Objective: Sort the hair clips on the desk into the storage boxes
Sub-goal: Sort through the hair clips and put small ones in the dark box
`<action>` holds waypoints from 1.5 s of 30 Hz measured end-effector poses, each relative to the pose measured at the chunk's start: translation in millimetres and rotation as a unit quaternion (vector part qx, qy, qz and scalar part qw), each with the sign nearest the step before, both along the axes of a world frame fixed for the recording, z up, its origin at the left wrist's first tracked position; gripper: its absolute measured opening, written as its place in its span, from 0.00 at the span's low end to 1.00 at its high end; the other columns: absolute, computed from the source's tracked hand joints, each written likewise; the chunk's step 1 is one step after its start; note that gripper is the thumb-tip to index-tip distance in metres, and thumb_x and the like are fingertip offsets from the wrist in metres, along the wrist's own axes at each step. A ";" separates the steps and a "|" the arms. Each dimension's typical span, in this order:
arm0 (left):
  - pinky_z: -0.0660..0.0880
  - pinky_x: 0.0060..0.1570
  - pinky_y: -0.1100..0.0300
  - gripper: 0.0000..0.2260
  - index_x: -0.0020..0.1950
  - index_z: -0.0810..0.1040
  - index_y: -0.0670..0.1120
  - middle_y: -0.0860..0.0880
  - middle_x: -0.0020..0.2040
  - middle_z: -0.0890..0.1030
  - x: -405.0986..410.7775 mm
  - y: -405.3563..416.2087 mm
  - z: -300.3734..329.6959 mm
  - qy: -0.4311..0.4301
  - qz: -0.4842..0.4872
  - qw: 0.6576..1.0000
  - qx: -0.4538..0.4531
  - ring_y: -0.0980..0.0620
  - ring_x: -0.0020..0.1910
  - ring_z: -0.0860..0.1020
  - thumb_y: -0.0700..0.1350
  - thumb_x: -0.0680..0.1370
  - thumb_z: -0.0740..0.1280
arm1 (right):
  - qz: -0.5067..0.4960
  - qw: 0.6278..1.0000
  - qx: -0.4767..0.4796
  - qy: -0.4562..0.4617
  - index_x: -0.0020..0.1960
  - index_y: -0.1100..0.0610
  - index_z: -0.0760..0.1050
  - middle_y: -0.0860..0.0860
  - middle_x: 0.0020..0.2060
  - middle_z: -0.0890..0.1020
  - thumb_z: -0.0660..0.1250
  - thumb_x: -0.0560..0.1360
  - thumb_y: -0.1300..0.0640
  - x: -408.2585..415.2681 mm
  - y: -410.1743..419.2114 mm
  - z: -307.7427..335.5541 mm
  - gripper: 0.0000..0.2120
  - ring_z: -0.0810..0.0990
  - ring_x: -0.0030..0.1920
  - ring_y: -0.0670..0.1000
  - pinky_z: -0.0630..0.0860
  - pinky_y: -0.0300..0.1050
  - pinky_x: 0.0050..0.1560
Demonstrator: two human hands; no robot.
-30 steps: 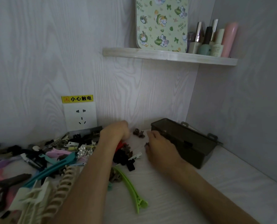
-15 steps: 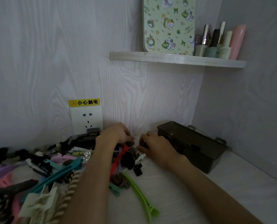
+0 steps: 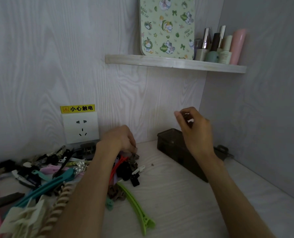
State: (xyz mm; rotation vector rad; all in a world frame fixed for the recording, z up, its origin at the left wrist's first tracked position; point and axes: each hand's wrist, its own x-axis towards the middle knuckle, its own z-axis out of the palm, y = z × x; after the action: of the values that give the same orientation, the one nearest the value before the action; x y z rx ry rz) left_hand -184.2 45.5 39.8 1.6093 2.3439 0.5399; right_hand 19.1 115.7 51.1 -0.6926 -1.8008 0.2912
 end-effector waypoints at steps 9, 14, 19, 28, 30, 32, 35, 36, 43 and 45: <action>0.79 0.51 0.56 0.08 0.43 0.82 0.48 0.51 0.43 0.84 37.4 0.1 29.1 -0.141 -0.031 0.945 0.295 0.56 0.43 0.81 0.48 0.67 0.76 | -0.005 0.982 -0.153 -0.112 0.56 0.55 0.78 0.48 0.51 0.82 0.53 0.78 0.43 18.7 23.6 -11.2 0.21 0.78 0.49 0.46 0.71 0.41 0.53; 0.75 0.60 0.53 0.12 0.55 0.81 0.47 0.49 0.53 0.83 75.0 10.9 29.3 -0.144 -0.129 0.947 0.255 0.54 0.53 0.80 0.42 0.72 0.72 | -0.038 0.987 -0.153 -0.001 0.49 0.53 0.79 0.51 0.39 0.82 0.49 0.79 0.42 18.7 22.2 -3.5 0.23 0.81 0.39 0.49 0.79 0.50 0.49; 0.71 0.66 0.54 0.23 0.66 0.73 0.43 0.44 0.63 0.77 52.7 2.4 33.6 -0.155 -0.135 0.975 0.087 0.50 0.62 0.75 0.32 0.72 0.69 | -0.001 0.992 -0.121 -0.039 0.48 0.52 0.79 0.50 0.35 0.82 0.59 0.78 0.49 9.0 6.5 -0.2 0.12 0.79 0.33 0.44 0.78 0.40 0.39; 0.76 0.41 0.65 0.18 0.57 0.78 0.50 0.49 0.59 0.77 20.3 -59.2 35.8 -0.066 -0.033 0.982 -0.172 0.51 0.56 0.77 0.49 0.69 0.75 | 0.216 0.894 -0.137 -0.369 0.73 0.53 0.59 0.50 0.72 0.64 0.54 0.81 0.57 -40.0 -32.5 -46.3 0.21 0.64 0.69 0.47 0.57 0.32 0.66; 0.77 0.47 0.63 0.25 0.62 0.74 0.52 0.51 0.63 0.74 19.6 -63.5 33.9 -0.047 -0.046 0.971 -0.231 0.51 0.60 0.75 0.54 0.68 0.75 | 0.226 0.879 -0.106 -0.407 0.75 0.53 0.54 0.50 0.75 0.57 0.51 0.81 0.58 -46.6 -39.5 -57.2 0.22 0.56 0.74 0.48 0.49 0.34 0.69; 0.77 0.50 0.61 0.27 0.64 0.73 0.53 0.51 0.63 0.73 20.9 -64.0 34.9 -0.023 -0.057 0.965 -0.253 0.51 0.61 0.74 0.55 0.67 0.75 | 0.234 0.874 -0.094 -0.415 0.73 0.51 0.58 0.50 0.73 0.62 0.52 0.81 0.58 -49.7 -42.8 -58.9 0.21 0.61 0.72 0.49 0.53 0.36 0.70; 0.77 0.43 0.64 0.19 0.59 0.76 0.52 0.51 0.55 0.75 18.8 -60.7 35.1 -0.037 -0.072 0.965 -0.249 0.51 0.54 0.78 0.51 0.70 0.74 | 0.234 0.888 -0.077 -0.389 0.66 0.48 0.71 0.51 0.59 0.75 0.60 0.78 0.54 -47.9 -41.3 -51.1 0.16 0.73 0.59 0.48 0.71 0.45 0.61; 0.77 0.43 0.65 0.17 0.59 0.76 0.52 0.52 0.52 0.77 16.6 -58.9 35.8 -0.057 -0.076 0.963 -0.254 0.51 0.53 0.80 0.49 0.71 0.73 | 0.225 0.889 -0.080 -0.389 0.65 0.47 0.72 0.50 0.57 0.76 0.62 0.77 0.53 -45.5 -40.4 -47.1 0.16 0.74 0.57 0.48 0.72 0.44 0.58; 0.79 0.40 0.65 0.15 0.61 0.76 0.49 0.48 0.51 0.79 6.9 -58.5 37.0 -0.115 -0.086 0.960 -0.240 0.51 0.47 0.81 0.41 0.74 0.70 | 0.217 0.886 -0.090 -0.400 0.56 0.49 0.76 0.51 0.47 0.77 0.69 0.72 0.53 -38.8 -39.4 -35.5 0.13 0.77 0.44 0.47 0.76 0.42 0.48; 0.80 0.39 0.65 0.16 0.62 0.75 0.47 0.46 0.52 0.79 5.5 -59.6 38.2 -0.142 -0.076 0.961 -0.224 0.49 0.47 0.81 0.41 0.75 0.69 | 0.188 0.888 -0.075 -0.414 0.57 0.52 0.75 0.53 0.49 0.78 0.68 0.73 0.52 -40.3 -39.5 -36.2 0.13 0.75 0.44 0.46 0.73 0.39 0.47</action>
State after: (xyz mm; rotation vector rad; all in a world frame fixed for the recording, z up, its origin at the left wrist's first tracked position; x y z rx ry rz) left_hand -178.7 -14.1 78.0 1.3796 1.9357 0.1709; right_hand -21.2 76.2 14.8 -0.6103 -2.7685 0.4375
